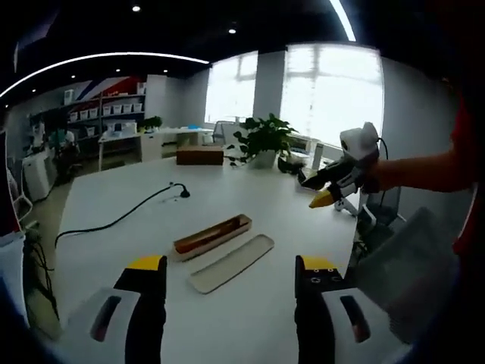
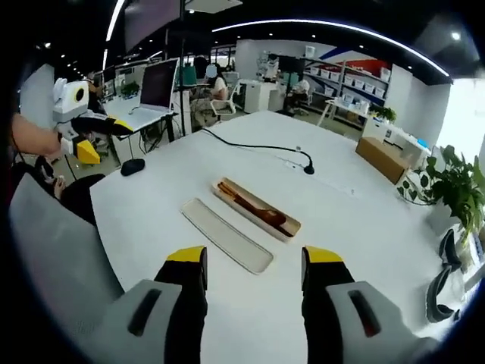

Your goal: Arrange the utensils inside the cutlery case until each visible utensil rests in its matching compartment.

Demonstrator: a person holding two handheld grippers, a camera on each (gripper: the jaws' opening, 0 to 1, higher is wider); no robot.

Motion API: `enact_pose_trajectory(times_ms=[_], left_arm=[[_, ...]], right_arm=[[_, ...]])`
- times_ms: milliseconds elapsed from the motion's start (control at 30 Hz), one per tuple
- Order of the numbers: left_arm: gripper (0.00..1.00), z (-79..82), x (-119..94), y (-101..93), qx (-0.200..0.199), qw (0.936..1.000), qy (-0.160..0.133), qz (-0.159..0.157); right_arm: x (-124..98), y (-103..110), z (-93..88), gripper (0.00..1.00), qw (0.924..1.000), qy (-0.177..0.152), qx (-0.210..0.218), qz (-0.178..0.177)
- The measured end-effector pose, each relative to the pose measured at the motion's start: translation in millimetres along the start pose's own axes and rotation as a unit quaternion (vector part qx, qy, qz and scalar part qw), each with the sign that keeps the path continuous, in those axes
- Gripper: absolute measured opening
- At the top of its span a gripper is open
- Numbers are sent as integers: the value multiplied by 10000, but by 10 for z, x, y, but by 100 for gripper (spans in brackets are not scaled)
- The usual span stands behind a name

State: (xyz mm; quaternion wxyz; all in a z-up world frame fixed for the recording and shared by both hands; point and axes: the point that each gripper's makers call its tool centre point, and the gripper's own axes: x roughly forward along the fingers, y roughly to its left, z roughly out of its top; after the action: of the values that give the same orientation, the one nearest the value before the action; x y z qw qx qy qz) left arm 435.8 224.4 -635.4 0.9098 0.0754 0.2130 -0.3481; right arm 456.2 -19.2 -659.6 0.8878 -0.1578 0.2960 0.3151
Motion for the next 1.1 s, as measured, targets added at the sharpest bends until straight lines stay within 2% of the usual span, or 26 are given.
enact_pose_trajectory(times_ms=[33, 100, 133, 167, 233, 333, 367, 433, 467, 500, 567, 633, 733, 800, 833, 900, 967, 1067, 1100], left_arm=[[70, -28, 27, -7, -65, 9999, 119, -91], [74, -33, 114, 31, -317, 9990, 156, -266], [77, -64, 175, 86, -422, 9984, 281, -268], [79, -83, 215, 138, -385, 9984, 349, -212], [79, -118, 313, 205, -224, 9989, 373, -177], [77, -201, 446, 237, -88, 9985, 495, -216], [77, -264, 533, 244, 37, 9979, 582, -266], [67, -329, 664, 253, 537, 9964, 541, -362], [63, -401, 711, 254, 608, 9951, 682, -385], [63, -464, 771, 229, 437, 9951, 772, -445], [66, -486, 848, 212, 287, 9957, 706, -522], [60, -582, 903, 279, 619, 9926, 970, -396], [62, -657, 1025, 311, 596, 9911, 1086, -492], [66, -729, 1092, 364, 558, 9889, 1297, -473], [66, -737, 1126, 373, 557, 9889, 1289, -485], [64, -819, 1186, 360, 577, 9863, 1428, -595], [65, -942, 1218, 274, 631, 9799, 1693, -850], [63, -989, 1292, 267, 876, 9775, 1693, -898], [62, -1011, 1324, 263, 826, 9769, 1730, -946]], right_arm=[[11, -3, -1, 50, 10000, 26, -31, 55], [76, 79, -14, 52, 9971, 229, -218, 699], [102, -16, -55, 52, 9952, 493, -497, 687], [127, -111, -58, 52, 9946, 575, -661, 555], [201, -116, -44, 51, 9940, 511, -696, 664], [366, -141, -149, 51, 9927, 500, -861, 684], [422, -135, -185, 52, 9920, 500, -932, 697], [572, -127, -285, 53, 9903, 504, -1051, 760], [638, -129, -333, 54, 9902, 555, -1001, 801], [713, -126, -383, 55, 9908, 586, -887, 838], [800, -123, -418, 54, 9908, 529, -877, 883], [894, -113, -498, 55, 9899, 650, -767, 1000], [1006, -95, -585, 59, 9846, 828, -903, 1245], [1051, -118, -606, 57, 9832, 878, -1000, 1248], [1081, -114, -626, 55, 9823, 915, -987, 1303], [1128, -100, -671, 54, 9802, 996, -1034, 1366], [1165, -110, -727, 54, 9782, 1109, -1099, 1372], [1233, -117, -792, 54, 9800, 1151, -857, 1381], [1245, -115, -803, 54, 9801, 1149, -834, 1388]])
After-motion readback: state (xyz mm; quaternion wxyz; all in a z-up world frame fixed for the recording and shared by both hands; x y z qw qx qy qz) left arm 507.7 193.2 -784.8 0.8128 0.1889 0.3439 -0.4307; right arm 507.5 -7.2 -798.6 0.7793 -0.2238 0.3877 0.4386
